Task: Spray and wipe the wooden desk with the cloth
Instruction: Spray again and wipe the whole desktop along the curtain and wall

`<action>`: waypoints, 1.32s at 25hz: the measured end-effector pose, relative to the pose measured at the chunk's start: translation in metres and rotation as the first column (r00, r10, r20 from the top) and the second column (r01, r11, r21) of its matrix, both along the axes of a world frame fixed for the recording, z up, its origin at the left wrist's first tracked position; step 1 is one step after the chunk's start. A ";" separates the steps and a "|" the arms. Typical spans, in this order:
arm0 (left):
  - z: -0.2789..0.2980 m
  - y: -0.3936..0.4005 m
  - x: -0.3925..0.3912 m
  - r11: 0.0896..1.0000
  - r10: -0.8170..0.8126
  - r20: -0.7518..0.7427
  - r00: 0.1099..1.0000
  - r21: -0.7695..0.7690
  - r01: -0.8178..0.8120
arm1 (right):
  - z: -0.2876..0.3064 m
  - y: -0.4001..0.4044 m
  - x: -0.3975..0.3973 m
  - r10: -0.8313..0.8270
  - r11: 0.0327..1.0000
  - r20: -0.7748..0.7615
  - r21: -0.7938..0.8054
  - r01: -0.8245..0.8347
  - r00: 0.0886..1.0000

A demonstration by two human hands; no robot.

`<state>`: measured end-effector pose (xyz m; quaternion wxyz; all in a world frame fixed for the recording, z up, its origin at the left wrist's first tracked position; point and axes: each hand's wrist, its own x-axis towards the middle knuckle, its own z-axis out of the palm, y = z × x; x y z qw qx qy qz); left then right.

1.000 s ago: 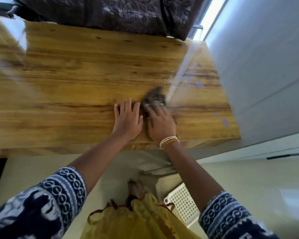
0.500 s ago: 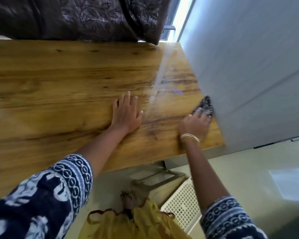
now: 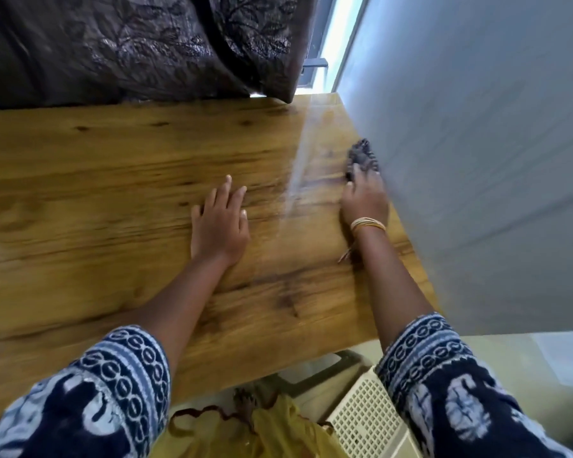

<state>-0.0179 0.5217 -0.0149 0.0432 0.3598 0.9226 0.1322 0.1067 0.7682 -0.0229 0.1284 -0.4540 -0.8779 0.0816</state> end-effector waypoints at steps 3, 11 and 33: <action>-0.002 0.006 -0.008 0.999 0.036 0.015 0.999 -0.013 -0.036 | 0.000 -0.025 -0.016 -0.184 0.983 0.037 0.000 0.184 0.982; -0.005 0.036 -0.039 0.999 0.037 -0.020 0.999 -0.007 -0.037 | -0.002 -0.025 -0.036 0.536 0.843 -0.049 0.093 -0.530 0.843; -0.012 0.034 -0.044 0.998 0.052 -0.013 0.999 0.037 -0.052 | 0.033 0.079 -0.203 -0.136 0.981 0.243 -0.102 0.165 0.960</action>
